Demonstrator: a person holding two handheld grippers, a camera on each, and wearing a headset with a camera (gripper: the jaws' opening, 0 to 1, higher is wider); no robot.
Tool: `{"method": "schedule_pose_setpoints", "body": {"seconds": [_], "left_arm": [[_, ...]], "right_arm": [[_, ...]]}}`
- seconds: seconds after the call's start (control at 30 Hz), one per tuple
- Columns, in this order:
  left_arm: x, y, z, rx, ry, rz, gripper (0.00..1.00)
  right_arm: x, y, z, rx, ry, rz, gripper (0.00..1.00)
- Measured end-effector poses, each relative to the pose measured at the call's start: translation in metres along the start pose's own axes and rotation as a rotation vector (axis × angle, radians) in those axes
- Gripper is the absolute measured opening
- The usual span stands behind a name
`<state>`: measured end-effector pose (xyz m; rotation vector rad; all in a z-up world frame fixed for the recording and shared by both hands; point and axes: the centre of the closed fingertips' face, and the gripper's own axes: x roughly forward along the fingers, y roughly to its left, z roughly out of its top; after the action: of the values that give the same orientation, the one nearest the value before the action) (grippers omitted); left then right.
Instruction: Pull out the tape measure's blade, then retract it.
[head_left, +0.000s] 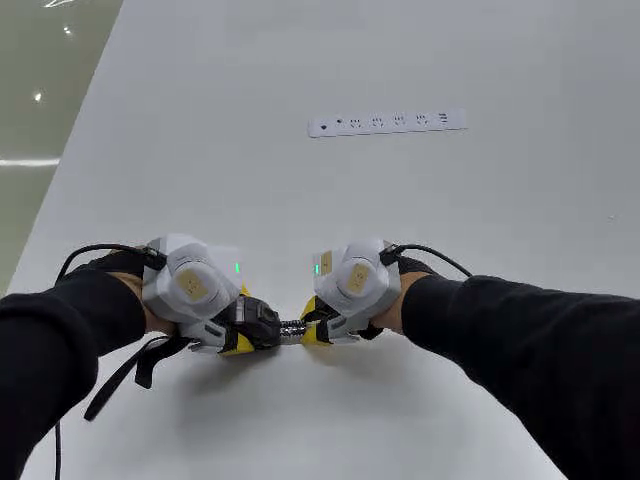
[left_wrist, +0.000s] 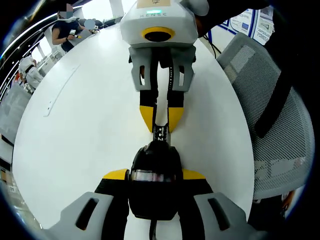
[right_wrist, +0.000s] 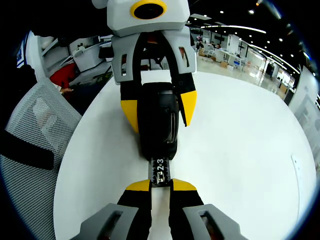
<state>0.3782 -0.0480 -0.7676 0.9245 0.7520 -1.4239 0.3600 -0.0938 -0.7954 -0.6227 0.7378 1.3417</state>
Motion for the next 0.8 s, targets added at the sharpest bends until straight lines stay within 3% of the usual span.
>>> {"method": "schedule_pose_setpoints", "body": {"seconds": [0.4,0.5,0.57,0.63,0.8], "left_arm": [[0.000,0.000,0.000,-0.001,-0.009,0.009,0.32],[-0.001,0.000,0.000,-0.001,-0.010,0.009,0.32],[-0.001,0.000,0.000,-0.002,-0.011,0.009,0.32],[-0.001,-0.001,0.000,-0.002,-0.012,0.008,0.32],[-0.001,-0.001,0.000,0.000,-0.011,0.007,0.32]], "right_arm": [[0.002,0.000,0.003,0.014,-0.003,-0.010,0.11],[0.003,0.003,0.011,0.062,-0.047,-0.002,0.13],[0.006,0.004,0.013,0.048,-0.043,-0.006,0.15],[0.010,0.000,0.010,0.023,-0.020,-0.036,0.13],[0.010,-0.001,0.012,0.051,-0.057,-0.039,0.11]]}}
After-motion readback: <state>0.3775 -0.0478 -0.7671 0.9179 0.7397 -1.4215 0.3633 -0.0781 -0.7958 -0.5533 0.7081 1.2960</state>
